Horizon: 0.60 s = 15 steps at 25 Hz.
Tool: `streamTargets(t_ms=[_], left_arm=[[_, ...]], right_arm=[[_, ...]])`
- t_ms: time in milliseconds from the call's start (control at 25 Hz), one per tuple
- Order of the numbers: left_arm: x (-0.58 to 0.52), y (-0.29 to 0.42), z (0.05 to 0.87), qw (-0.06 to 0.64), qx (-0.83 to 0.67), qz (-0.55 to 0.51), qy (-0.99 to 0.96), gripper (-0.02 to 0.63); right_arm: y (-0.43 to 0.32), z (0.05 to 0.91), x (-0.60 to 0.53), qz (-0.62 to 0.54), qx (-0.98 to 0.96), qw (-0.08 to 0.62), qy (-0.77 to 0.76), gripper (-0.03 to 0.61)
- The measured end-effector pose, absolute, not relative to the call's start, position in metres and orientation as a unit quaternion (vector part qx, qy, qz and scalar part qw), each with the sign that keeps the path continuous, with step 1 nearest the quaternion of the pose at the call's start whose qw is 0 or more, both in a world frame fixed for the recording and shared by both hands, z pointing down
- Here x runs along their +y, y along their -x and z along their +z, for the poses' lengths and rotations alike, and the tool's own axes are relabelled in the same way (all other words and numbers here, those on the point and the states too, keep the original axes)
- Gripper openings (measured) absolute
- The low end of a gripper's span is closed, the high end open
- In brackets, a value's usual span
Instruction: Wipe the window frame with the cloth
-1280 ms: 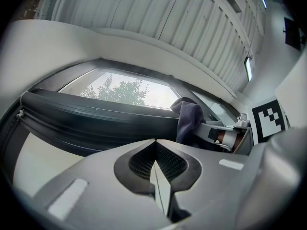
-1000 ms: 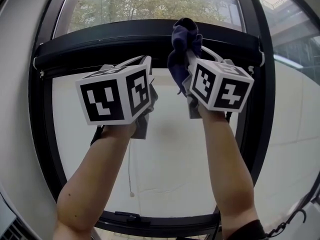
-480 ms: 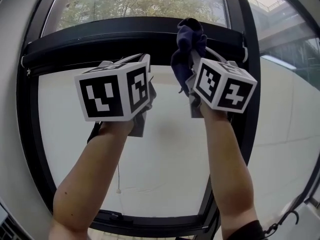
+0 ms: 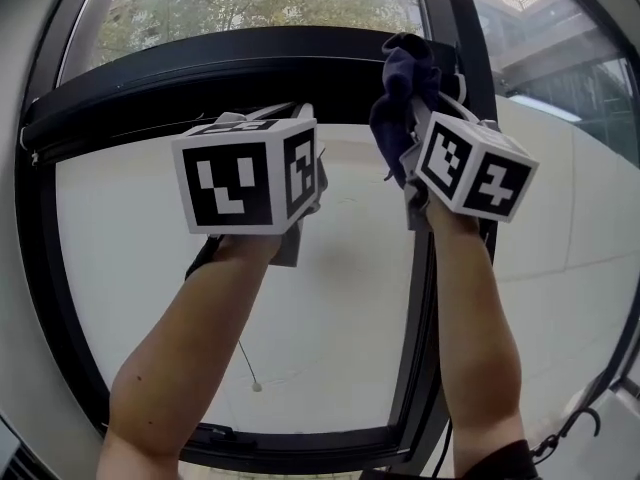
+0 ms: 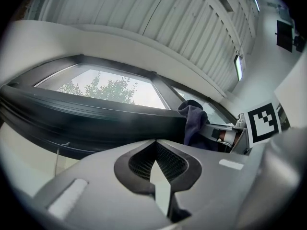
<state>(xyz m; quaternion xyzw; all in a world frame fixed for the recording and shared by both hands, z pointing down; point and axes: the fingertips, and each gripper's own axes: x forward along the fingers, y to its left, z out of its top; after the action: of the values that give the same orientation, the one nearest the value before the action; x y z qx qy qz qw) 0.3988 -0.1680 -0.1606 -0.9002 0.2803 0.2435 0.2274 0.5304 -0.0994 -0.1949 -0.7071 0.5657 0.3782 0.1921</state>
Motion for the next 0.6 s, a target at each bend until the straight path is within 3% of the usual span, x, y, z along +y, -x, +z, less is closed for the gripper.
streamTargets(t_ms=[360, 600], left_arm=[[-0.129, -0.455, -0.159, 0.226, 0.241, 0.247, 0.911, -0.008], [-0.116, -0.477, -0.157, 0.23, 0.219, 0.251, 0.914, -0.008]], right_arm=[[-0.606, -0.188, -0.049, 0.36, 0.537, 0.208, 0.734, 0.084], [-0.616, -0.189, -0.037, 0.354, 0.528, 0.21, 0.742, 0.084]])
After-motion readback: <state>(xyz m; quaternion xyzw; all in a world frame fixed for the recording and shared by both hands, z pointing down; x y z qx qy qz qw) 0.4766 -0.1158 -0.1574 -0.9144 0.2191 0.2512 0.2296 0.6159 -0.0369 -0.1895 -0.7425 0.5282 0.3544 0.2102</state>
